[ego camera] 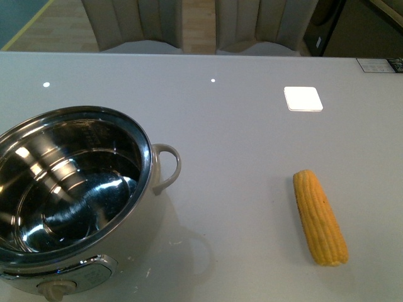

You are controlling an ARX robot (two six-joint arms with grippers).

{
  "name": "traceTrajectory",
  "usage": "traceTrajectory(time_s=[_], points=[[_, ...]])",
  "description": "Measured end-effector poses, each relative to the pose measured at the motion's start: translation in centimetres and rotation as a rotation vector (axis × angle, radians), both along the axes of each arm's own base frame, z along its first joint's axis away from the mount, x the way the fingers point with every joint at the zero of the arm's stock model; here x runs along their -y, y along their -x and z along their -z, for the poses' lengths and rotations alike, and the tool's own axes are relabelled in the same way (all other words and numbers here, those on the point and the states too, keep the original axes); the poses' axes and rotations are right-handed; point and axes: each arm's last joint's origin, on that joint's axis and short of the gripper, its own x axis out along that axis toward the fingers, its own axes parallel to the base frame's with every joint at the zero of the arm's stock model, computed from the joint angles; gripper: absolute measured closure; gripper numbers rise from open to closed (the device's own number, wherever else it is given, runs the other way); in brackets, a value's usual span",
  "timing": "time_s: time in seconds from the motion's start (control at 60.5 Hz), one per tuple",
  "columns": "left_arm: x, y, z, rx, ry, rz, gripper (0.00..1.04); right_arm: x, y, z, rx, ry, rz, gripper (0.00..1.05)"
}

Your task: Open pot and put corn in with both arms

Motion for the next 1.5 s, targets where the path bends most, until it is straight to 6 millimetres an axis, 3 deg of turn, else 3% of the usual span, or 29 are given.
traceTrajectory(time_s=[0.165, 0.446, 0.826, 0.925, 1.14, 1.173, 1.222, 1.305, 1.387, 1.503], points=[[0.0, 1.0, 0.4, -0.015, -0.001, 0.000, 1.01, 0.0, 0.0, 0.0, 0.000, 0.000, 0.000, 0.09], [0.0, 1.2, 0.3, -0.005, 0.000, 0.000, 1.01, 0.0, 0.0, 0.0, 0.000, 0.000, 0.000, 0.09], [0.0, 1.2, 0.3, -0.005, -0.001, 0.000, 0.31, 0.0, 0.0, 0.0, 0.000, 0.000, 0.000, 0.09], [0.0, 1.2, 0.3, -0.005, -0.001, 0.000, 0.07, 0.0, 0.0, 0.0, 0.000, 0.000, 0.000, 0.09], [0.0, 1.2, 0.3, -0.005, -0.003, 0.000, 0.07, 0.0, 0.0, 0.0, -0.002, 0.000, 0.000, 0.09], [0.0, 1.2, 0.3, -0.005, -0.003, 0.000, 0.07, 0.0, -0.1, 0.2, -0.078, -0.021, -0.011, 0.09], [0.0, 1.2, 0.3, -0.006, -0.003, 0.000, 0.07, -0.1, -0.3, 0.2, -0.387, -0.084, -0.011, 0.09], [0.0, 1.2, 0.3, -0.006, -0.003, 0.001, 0.07, -0.1, -0.9, 1.1, -0.719, -0.141, 0.013, 0.09], [0.0, 1.2, 0.3, -0.006, -0.003, 0.000, 0.07, -0.4, -2.0, 2.2, -0.835, -0.151, 0.008, 0.09], [0.0, 1.2, 0.3, -0.006, -0.003, 0.001, 0.07, -0.9, -3.9, 3.0, -0.866, -0.148, -0.030, 0.09]])
